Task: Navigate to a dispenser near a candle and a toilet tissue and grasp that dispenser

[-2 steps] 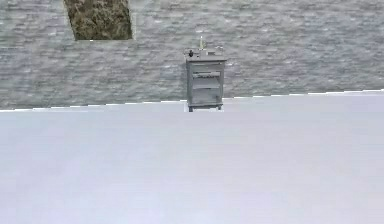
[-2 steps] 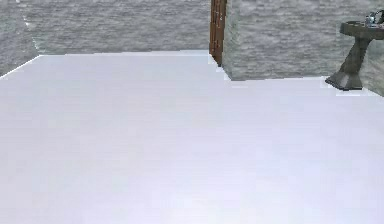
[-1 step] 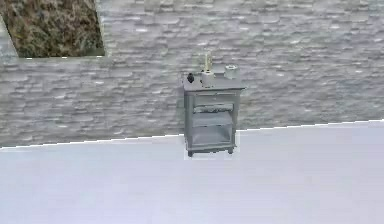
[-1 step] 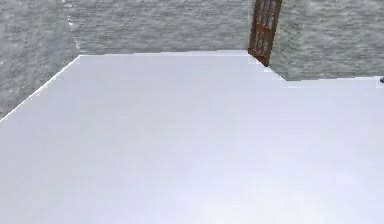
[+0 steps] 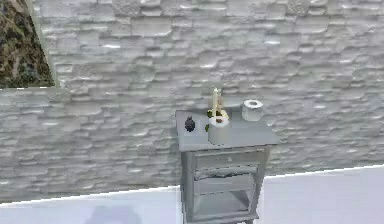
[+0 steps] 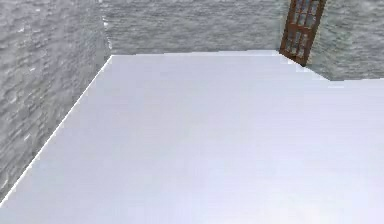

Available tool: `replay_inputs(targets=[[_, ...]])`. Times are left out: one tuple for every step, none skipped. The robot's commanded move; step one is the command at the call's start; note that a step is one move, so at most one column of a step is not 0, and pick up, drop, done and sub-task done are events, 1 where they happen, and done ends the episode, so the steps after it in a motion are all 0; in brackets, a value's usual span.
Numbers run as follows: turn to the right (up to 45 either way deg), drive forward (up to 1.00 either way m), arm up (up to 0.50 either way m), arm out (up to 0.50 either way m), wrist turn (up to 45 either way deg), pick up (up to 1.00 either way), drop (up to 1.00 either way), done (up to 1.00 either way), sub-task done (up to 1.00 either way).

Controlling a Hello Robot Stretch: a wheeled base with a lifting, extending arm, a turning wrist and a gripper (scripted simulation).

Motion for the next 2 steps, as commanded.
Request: replay_inputs(targets=[[36.0, 0.00, 0.00, 0.00, 0.0, 0.00, 0.00, 0.00, 0.00], [0.0, 0.20, 0.00, 0.00, 0.0, 0.00, 0.00, 0.00, 0.00]])
